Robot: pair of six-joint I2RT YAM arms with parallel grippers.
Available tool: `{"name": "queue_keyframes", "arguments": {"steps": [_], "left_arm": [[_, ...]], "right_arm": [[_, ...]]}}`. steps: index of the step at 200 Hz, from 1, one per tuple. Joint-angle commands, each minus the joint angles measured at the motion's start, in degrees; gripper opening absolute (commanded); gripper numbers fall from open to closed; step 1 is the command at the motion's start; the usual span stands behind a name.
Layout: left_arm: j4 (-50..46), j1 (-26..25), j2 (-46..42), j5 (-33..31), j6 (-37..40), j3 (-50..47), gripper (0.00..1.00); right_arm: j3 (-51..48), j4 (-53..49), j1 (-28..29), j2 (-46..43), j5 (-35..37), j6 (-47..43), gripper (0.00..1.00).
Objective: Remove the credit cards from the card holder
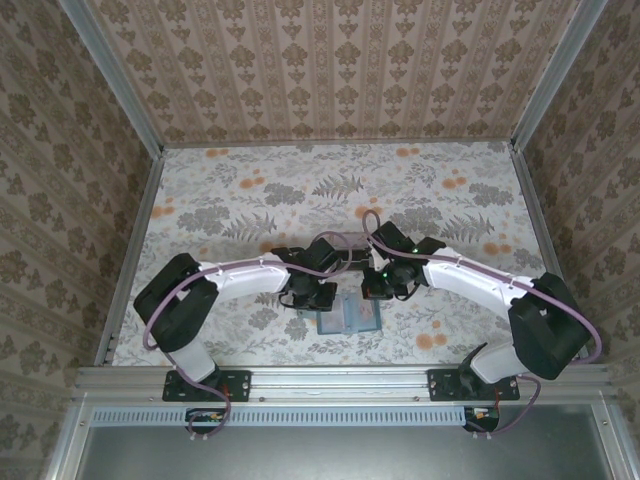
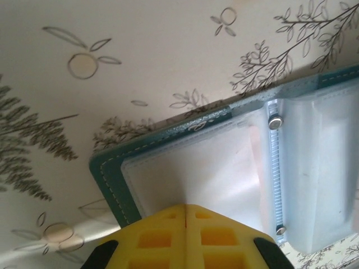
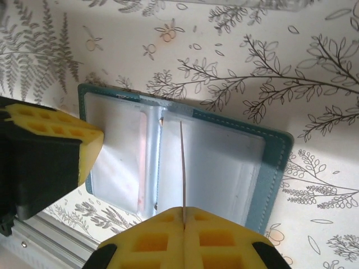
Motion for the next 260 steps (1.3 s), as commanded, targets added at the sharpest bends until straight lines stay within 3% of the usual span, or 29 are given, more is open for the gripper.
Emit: {"name": "queue_keyframes", "arguments": {"steps": [1,80,140,180,260], "left_arm": [[-3.19,0.26,-3.31,-1.79,0.86,-1.03,0.02],[-0.77,3.78,-9.16,-1.61,0.54,-2.21,0.09],[3.89,8.86,-15.31,-1.85,-0.27,-7.72,0.11],[5.88,12.22,-18.27,-1.75,-0.73,-11.29,0.11],[6.01,14.26,-21.74,-2.78,-1.84,-13.68,0.11]], "right_arm": [[2.9,-4.16,-0.23,-1.88,3.14,-10.94,0.0],[15.97,-15.23,-2.23,4.17,10.67,-43.82,0.0],[22.19,-16.32,-2.89,8.32,13.3,-69.43,0.0],[28.77,-19.58,-3.31,13.81,14.58,-78.18,0.0],[43.19,-24.86,-3.93,25.68,14.39,-85.19,0.0]]}}
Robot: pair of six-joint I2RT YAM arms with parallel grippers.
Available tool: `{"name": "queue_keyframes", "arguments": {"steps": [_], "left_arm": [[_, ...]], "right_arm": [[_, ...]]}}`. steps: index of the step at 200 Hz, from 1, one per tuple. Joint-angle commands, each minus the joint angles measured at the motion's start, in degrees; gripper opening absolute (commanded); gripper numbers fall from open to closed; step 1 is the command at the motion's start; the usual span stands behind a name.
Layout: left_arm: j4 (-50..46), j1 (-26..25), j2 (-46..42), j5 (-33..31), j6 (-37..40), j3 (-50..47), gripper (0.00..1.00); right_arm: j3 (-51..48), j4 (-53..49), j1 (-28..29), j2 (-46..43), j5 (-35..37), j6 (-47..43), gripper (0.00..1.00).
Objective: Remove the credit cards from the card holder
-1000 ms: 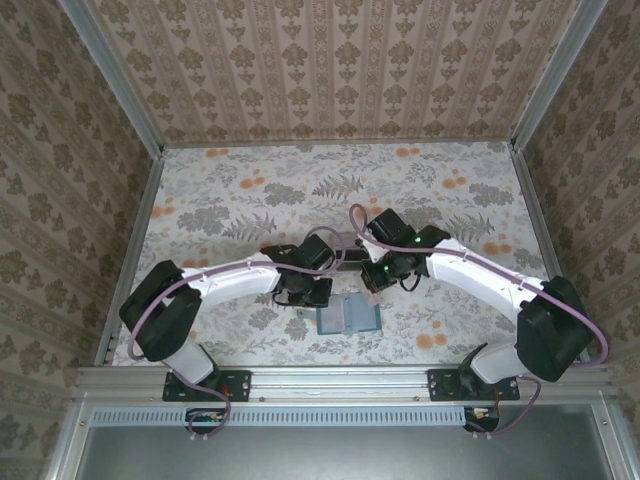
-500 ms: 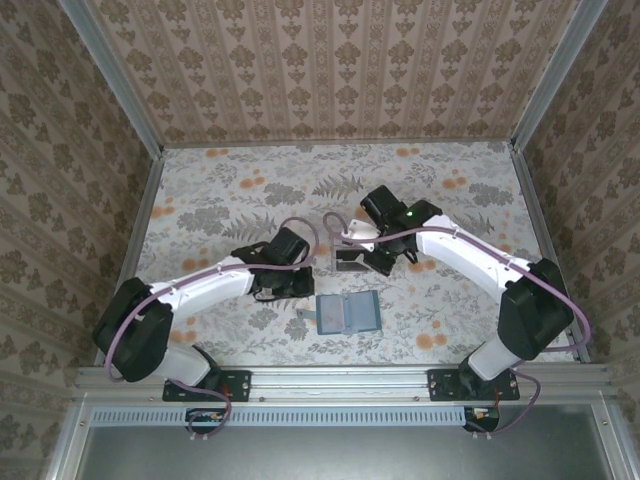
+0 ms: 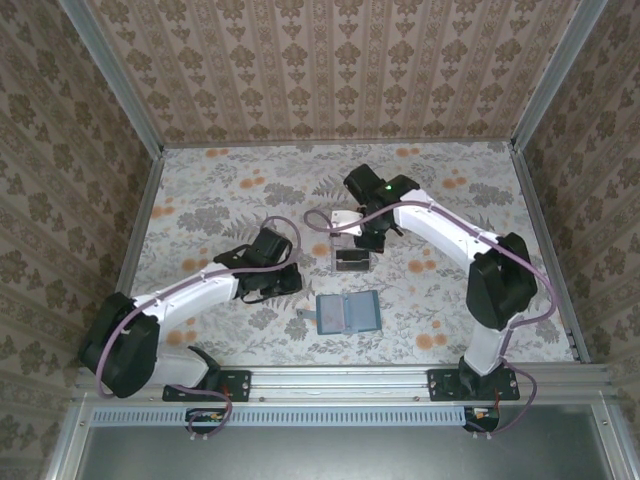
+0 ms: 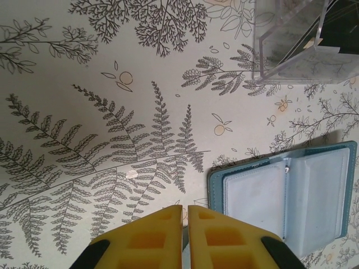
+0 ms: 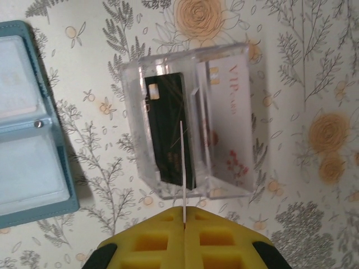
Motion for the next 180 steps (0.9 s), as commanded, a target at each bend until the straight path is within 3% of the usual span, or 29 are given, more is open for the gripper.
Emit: {"name": "queue_keyframes", "arguments": {"steps": [1,58,180], "left_arm": [[0.41,0.62,-1.58,-1.13,-1.13,-1.25,0.11],[-0.13,1.37,-4.22,-1.59,-1.93,-2.8,0.11],[-0.35,2.15,-4.15,-1.07,-1.26,-2.81,0.11]], "right_arm": [[4.54,-4.23,-0.32,3.6,0.18,-4.34,0.0],[13.6,-9.11,-0.4,10.27,-0.76,-7.22,0.0],[18.56,-12.04,-0.1,17.15,-4.61,-7.12,0.0]]}}
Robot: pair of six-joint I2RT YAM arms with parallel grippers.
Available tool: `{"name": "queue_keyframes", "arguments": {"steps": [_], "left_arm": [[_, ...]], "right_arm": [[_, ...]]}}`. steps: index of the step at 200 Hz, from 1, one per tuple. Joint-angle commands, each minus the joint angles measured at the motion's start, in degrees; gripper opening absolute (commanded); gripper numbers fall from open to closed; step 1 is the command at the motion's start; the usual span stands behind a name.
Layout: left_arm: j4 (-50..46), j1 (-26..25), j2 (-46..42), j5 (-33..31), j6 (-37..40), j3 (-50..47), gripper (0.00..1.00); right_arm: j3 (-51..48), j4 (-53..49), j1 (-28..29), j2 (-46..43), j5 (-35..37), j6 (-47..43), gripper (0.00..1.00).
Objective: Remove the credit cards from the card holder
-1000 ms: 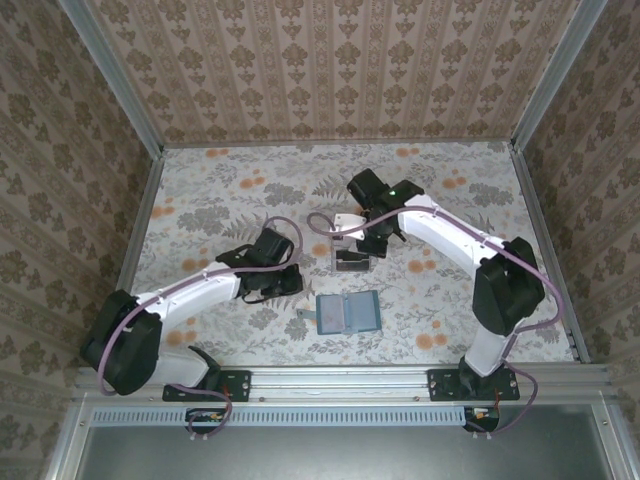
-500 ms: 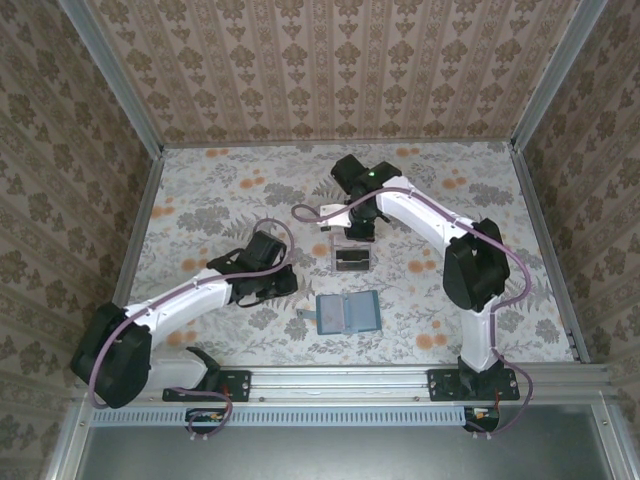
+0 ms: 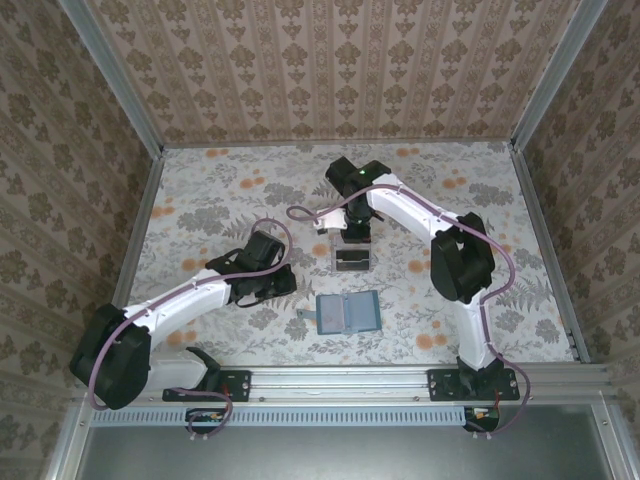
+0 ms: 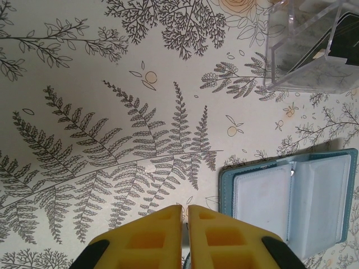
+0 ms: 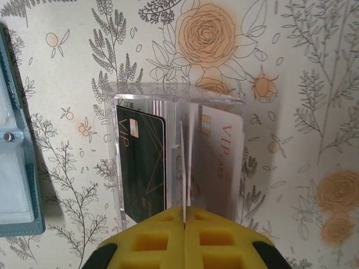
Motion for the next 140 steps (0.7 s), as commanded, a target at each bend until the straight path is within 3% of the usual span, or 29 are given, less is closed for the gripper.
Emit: {"name": "queue_keyframes", "arguments": {"steps": [1,24,41,49,68,140], "left_arm": [[-0.53,0.72,-0.56,-0.19,0.22,-0.23,0.11],[-0.58,0.89,-0.16,0.1,0.82,0.13,0.11],[-0.57,0.95,-0.29,0.35,0.8,0.22,0.12],[-0.62,0.91,-0.33,0.67,0.85,0.3,0.13],[-0.33,0.83,-0.24,1.4,0.76,0.34,0.14],[-0.21,-1.99,4.23,3.09,2.22,3.79,0.13]], "right_arm": [[2.07,-3.06,-0.04,1.18,-2.67,-0.62,0.0],[2.22,-3.09,0.07,1.65,-3.14,-0.61,0.01],[2.2,-1.18,0.07,1.77,-0.88,-0.05,0.16],[2.18,0.36,0.02,1.7,1.59,0.57,0.18],[2.18,2.05,-0.01,0.21,4.38,0.53,0.2],[-5.1,8.83,0.51,-8.12,2.62,6.9,0.22]]}}
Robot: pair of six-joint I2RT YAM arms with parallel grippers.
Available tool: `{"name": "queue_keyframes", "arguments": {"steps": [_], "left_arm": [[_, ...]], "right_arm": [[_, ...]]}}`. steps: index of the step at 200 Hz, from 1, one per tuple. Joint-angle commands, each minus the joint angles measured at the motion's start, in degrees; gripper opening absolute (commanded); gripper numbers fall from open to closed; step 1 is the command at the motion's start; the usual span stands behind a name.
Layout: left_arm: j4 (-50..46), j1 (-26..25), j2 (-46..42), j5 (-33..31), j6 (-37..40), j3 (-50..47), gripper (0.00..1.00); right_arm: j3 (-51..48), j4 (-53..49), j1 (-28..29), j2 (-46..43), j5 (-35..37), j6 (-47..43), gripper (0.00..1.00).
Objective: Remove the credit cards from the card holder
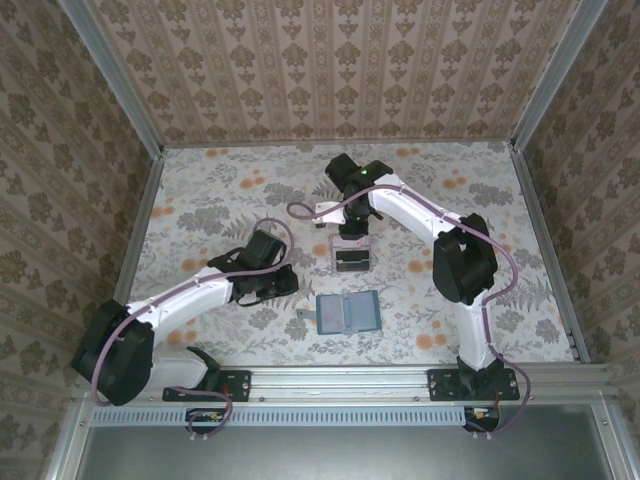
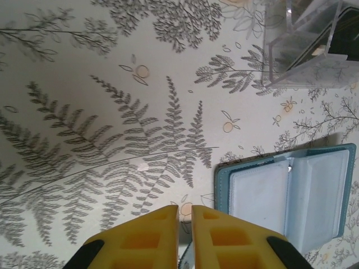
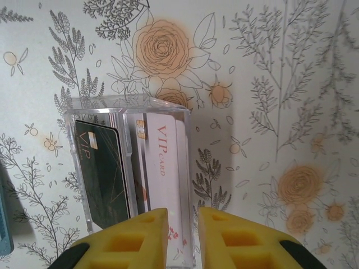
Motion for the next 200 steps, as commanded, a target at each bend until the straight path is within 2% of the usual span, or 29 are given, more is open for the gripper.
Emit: {"name": "queue_keyframes", "arguments": {"steps": [1,41,63,106,155,200], "left_arm": [[-0.17,-1.56,2.13,1.32,1.8,2.82,0.13],[0.86,-3.97,4.64,0.96,2.1,3.94,0.12],[0.99,-5.0,6.17,1.26,2.15,4.28,0.11],[0.69,-7.53,8.92,1.27,1.82,4.64,0.08],[-0.69,-10.56,11.84,1.29,1.73,5.47,0.06],[-1.11,-11.67,12.64,0.89,1.16,4.09,0.06]], "right_arm": [[-3.49,3.22,0.43,-5.46,0.14,4.87,0.22],[-14.59,13.09,0.25,-13.2,-1.6,17.81,0.24],[-20.27,17.87,0.32,-16.71,-0.82,28.68,0.24],[-27.82,22.18,0.51,-20.66,-4.23,48.25,0.13],[-39.37,31.79,0.77,-26.34,-11.5,72.98,0.12],[-43.87,33.54,2.92,-28.89,-16.62,83.1,0.13]]}}
